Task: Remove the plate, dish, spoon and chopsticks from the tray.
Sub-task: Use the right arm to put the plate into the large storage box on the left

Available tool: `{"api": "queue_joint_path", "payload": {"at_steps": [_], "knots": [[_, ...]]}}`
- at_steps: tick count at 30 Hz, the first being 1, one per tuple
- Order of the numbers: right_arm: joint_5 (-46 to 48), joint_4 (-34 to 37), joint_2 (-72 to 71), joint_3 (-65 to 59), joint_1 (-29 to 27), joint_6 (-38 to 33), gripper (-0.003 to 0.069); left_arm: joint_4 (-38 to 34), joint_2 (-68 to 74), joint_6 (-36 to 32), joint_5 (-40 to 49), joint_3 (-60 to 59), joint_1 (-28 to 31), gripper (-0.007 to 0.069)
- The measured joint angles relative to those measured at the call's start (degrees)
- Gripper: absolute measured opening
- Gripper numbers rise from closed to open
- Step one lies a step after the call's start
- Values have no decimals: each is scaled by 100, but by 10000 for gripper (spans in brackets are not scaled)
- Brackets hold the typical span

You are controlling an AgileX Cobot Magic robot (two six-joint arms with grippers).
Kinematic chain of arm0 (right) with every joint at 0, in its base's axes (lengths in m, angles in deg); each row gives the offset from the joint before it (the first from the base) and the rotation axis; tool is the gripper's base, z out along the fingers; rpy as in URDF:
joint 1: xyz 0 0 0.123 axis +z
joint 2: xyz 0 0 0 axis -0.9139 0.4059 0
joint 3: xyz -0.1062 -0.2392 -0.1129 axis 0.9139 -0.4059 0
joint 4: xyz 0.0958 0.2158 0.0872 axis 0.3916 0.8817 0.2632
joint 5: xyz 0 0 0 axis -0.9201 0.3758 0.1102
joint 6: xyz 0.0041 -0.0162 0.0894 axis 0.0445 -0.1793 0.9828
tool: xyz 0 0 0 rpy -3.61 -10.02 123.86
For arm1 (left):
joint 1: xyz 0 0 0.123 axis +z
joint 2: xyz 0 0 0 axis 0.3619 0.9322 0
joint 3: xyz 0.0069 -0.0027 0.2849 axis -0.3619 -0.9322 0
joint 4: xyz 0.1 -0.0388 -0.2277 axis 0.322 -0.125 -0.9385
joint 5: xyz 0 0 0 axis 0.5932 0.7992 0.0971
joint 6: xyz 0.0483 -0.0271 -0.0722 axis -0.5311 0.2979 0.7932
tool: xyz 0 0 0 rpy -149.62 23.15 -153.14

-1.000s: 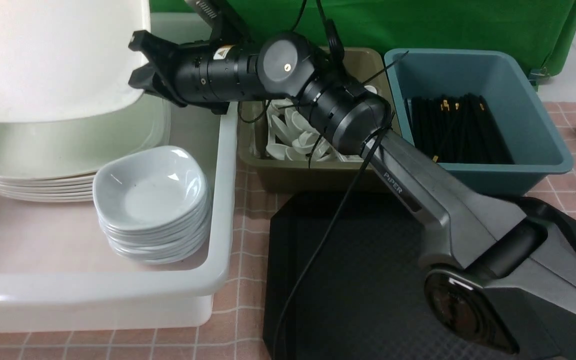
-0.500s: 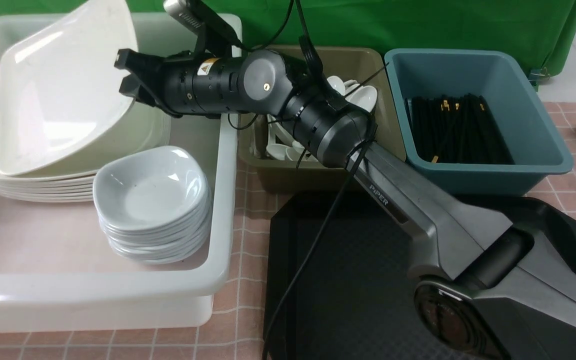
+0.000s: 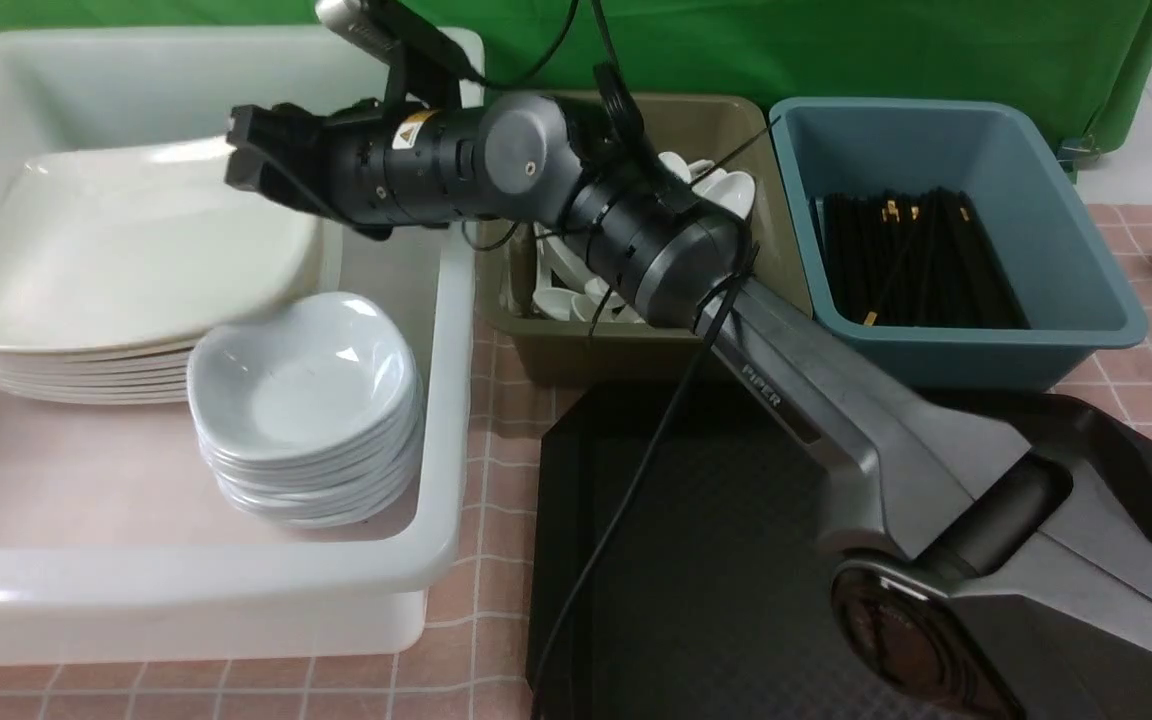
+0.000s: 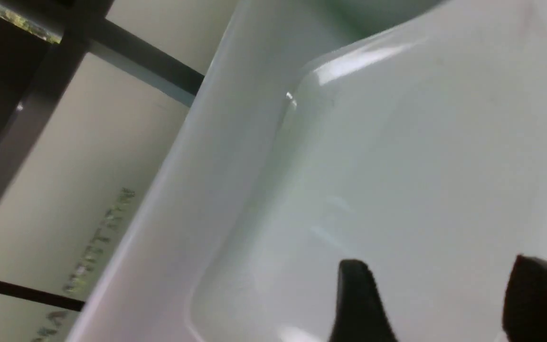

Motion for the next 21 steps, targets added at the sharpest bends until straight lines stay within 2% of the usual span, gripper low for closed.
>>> {"api": "queue_joint_path", "payload": {"at_steps": [1, 4, 8, 10, 12, 15, 17, 19, 21], "knots": [[192, -312, -47, 97, -78, -18, 469, 0, 0, -44, 0, 0, 0, 19], [630, -641, -112, 302, -184, -63, 474, 0, 0, -59, 0, 0, 0, 19], [1407, -773, -310, 566, -277, -293, 467, 0, 0, -63, 0, 0, 0, 20], [1924, -780, -525, 610, -337, -541, 439, 0, 0, -63, 2, 0, 0, 20], [2634, -780, -800, 611, -419, -786, 378, 0, 0, -63, 20, 0, 0, 20], [3667, -817, -1457, 615, -577, -1336, 191, 0, 4, -113, 45, 0, 0, 20], [3671, -776, -1808, 615, -662, -1539, 95, 0, 4, -173, 45, 0, 0, 20], [3676, -784, -2462, 627, -738, -1722, 34, 0, 11, -215, 79, 0, 0, 20], [3676, -801, -2896, 633, -748, -1892, 30, 0, 17, -251, 93, 0, 0, 20]]}}
